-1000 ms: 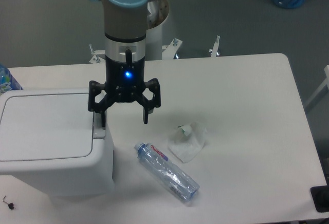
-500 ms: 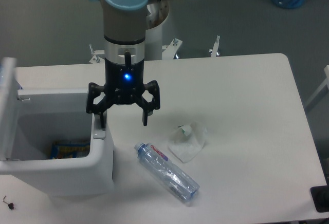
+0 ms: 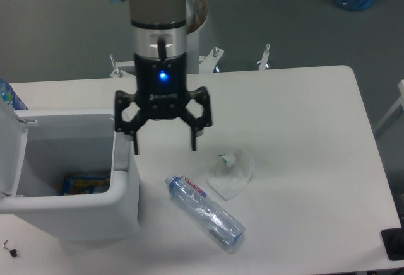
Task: Open the trash can
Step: 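Raise the gripper away from the opened trash can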
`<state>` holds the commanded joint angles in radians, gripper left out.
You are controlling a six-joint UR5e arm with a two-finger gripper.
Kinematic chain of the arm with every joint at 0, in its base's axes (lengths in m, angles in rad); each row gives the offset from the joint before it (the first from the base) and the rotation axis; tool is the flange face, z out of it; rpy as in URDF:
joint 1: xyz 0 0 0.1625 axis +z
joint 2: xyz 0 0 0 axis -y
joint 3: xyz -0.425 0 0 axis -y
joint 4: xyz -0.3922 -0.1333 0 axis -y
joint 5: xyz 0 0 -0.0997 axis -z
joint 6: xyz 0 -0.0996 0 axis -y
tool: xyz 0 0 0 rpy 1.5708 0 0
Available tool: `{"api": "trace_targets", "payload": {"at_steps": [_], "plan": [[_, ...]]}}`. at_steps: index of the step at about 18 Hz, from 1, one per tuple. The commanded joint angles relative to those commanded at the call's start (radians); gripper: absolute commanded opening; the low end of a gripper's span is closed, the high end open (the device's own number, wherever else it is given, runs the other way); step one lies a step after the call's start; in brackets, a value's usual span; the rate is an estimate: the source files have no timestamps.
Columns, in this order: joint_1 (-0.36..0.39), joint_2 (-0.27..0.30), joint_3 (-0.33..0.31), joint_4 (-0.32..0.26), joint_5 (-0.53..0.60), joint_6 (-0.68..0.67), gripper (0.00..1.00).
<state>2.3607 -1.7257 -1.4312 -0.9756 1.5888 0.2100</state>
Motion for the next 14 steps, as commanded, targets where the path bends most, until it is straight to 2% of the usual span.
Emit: {"api": "trace_targets", "payload": {"at_steps": [5, 9, 14], "plan": [[0.075, 0.006, -0.005, -0.015, 0.077, 0.192, 1.00], [0.181, 0.026, -0.012, -0.075, 0.088, 0.326, 1.00], [0.265, 0.041, -0.052, -0.075, 0.085, 0.554, 1.00]]}}
